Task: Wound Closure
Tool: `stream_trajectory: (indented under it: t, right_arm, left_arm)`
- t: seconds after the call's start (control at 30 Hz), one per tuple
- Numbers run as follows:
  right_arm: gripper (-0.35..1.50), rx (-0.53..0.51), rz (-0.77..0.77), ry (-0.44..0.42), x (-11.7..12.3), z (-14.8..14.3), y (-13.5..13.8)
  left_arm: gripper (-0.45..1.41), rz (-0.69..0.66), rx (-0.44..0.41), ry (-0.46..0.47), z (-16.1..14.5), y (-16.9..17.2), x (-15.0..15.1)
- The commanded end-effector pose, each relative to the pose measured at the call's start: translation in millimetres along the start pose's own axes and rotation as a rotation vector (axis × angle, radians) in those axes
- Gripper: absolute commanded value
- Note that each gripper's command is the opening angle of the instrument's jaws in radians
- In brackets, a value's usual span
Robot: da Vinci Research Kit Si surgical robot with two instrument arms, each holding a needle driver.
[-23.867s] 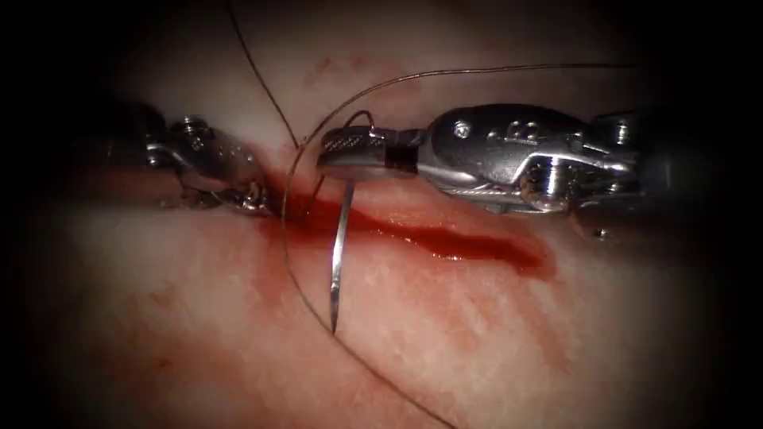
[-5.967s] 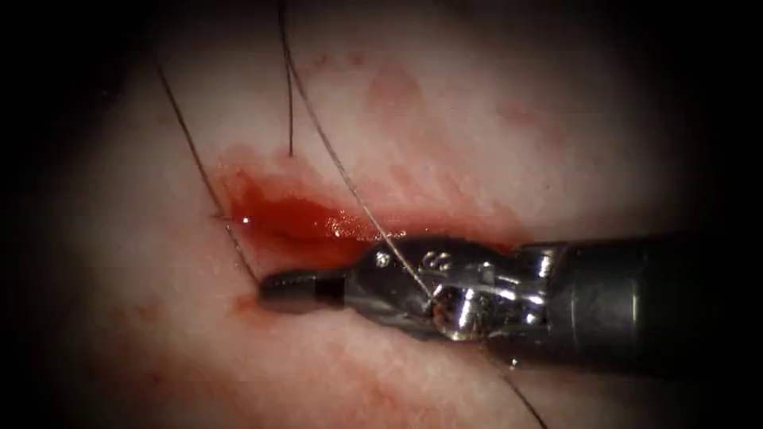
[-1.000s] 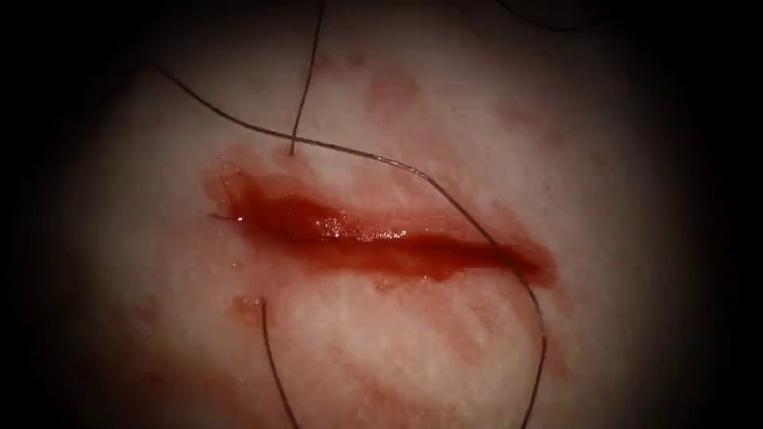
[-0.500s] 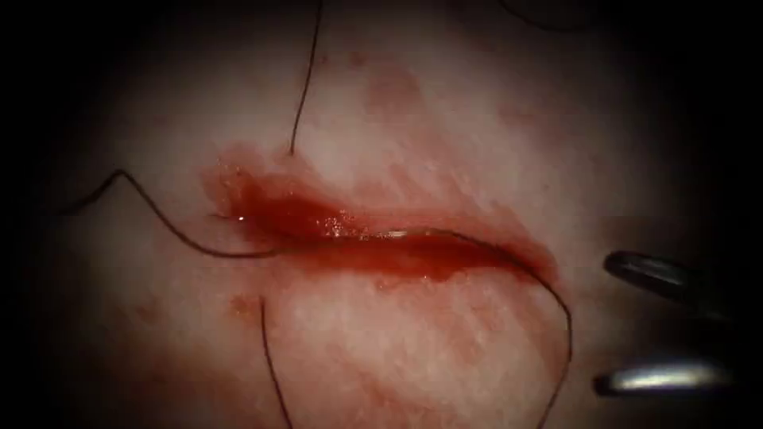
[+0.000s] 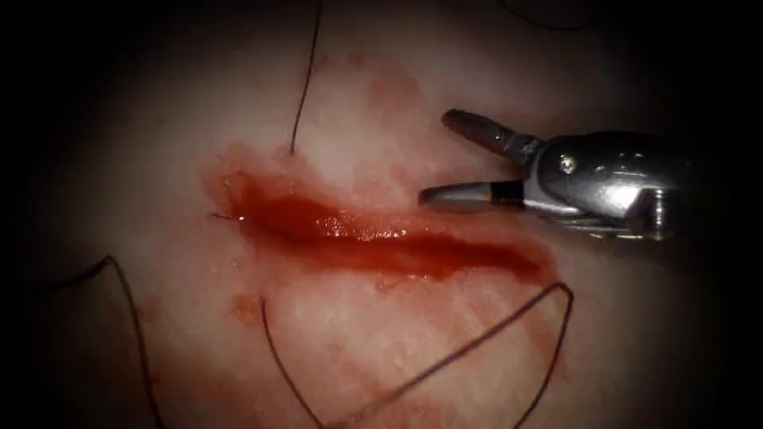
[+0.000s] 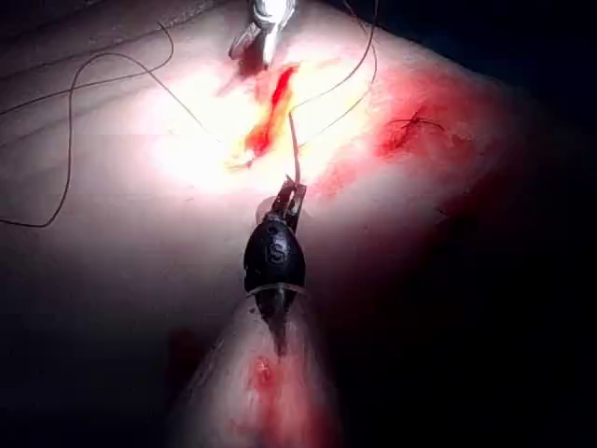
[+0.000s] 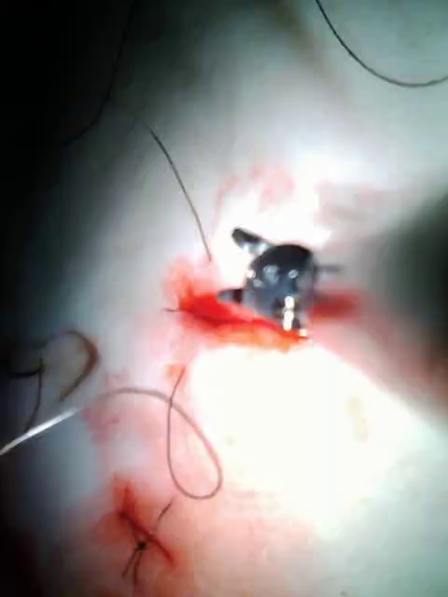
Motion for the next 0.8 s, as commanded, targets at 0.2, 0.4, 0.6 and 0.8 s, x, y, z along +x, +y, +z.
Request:
stream_trajectory:
  t: [0.2,0.4,0.6,0.8]
  right_arm:
    - [0.71,0.075,-0.052,0.015,-2.0,4.6,-5.4]
    - [0.68,0.126,-0.069,0.024,-1.5,5.5,-7.7]
    - [0.52,0.234,-0.102,0.038,0.1,7.5,-11.5]
    - [0.36,0.251,-0.153,0.005,-1.5,9.5,-12.1]
  left_arm:
    - [-0.45,-0.004,0.077,-0.026,0.6,-1.6,-1.2]
    - [-0.45,0.0,0.141,-0.049,1.2,-3.1,-2.7]
    - [-0.45,0.0,0.151,-0.053,1.6,-3.0,-3.0]
    - [-0.45,0.0,0.155,-0.054,1.7,-2.8,-2.9]
